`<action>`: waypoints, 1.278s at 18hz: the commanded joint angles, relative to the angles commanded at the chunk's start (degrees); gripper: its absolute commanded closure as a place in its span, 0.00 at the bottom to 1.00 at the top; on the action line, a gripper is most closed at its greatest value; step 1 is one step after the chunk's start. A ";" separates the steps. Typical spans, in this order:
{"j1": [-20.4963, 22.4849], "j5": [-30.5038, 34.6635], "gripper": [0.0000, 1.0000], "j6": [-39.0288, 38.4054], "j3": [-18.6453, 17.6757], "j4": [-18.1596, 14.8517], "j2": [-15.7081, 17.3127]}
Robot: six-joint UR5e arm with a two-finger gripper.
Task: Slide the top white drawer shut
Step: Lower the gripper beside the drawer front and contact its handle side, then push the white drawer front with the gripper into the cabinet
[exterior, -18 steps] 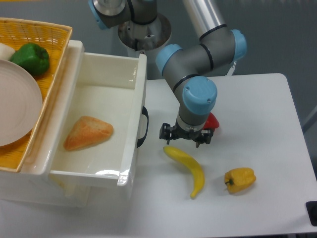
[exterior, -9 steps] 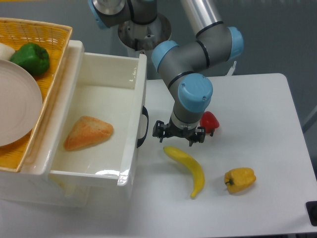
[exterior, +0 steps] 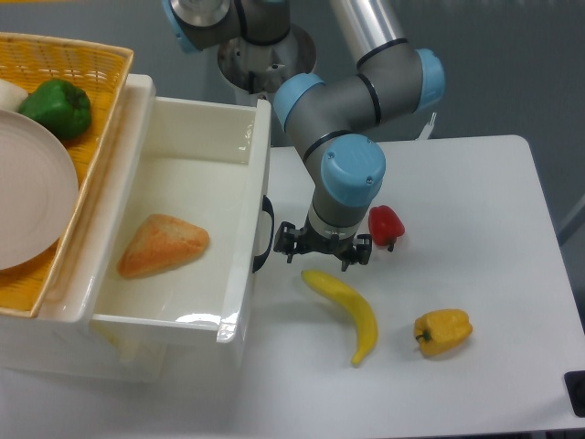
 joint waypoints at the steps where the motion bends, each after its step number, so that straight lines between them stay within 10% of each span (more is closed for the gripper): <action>1: -0.18 0.00 0.00 0.00 0.00 0.00 0.00; 23: -4.66 -2.46 0.00 0.00 0.09 -0.26 1.84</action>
